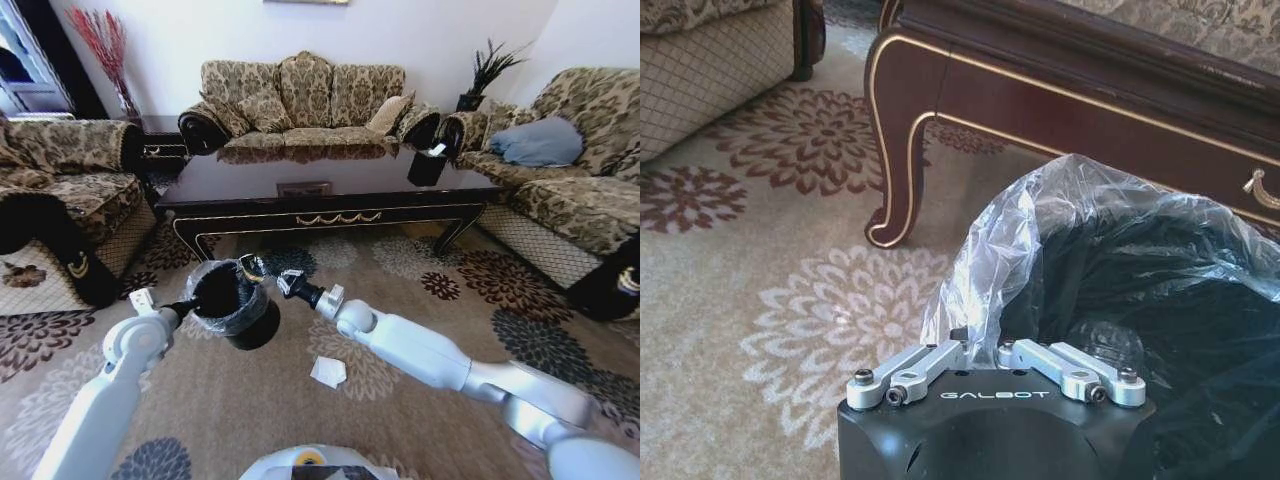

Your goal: Move to the front of the table and pick up the trash from the floor, then place it into the trash bin.

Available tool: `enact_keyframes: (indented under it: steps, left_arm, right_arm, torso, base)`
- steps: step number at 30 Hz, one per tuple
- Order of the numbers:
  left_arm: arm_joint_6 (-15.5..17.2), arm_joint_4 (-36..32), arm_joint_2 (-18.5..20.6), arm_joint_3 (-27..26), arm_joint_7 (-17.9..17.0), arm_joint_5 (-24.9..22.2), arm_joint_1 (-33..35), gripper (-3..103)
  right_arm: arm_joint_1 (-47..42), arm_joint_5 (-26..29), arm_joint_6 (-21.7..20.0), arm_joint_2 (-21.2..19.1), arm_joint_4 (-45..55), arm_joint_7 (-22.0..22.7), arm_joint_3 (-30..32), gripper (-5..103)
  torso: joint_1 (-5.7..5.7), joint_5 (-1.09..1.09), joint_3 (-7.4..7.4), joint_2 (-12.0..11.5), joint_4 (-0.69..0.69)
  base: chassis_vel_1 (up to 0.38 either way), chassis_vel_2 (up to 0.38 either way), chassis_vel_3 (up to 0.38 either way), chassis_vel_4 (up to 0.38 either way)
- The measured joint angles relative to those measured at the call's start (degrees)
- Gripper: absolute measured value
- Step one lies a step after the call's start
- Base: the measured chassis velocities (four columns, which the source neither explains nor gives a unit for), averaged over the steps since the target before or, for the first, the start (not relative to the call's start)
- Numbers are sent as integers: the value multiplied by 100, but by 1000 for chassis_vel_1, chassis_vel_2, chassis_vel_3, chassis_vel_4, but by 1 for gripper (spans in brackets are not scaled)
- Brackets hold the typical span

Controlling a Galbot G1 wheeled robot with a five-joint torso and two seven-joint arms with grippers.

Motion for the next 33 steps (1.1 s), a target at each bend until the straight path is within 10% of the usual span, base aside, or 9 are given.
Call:
enact_keyframes:
  steps: [21,33]
  left_arm:
    - [-13,-152,-99,-50,6,35,179,4]
    - [-13,-91,-49,-76,5,11,122,4]
  right_arm:
    - [618,402,107,192,127,-358,-401,-1]
    - [534,404,158,76,73,-406,-308,47]
  torso:
    - [0,0,0,0,0]
    - [0,0,0,0,-1]
  base:
    - [0,0,0,0]
    - [0,0,0,0]
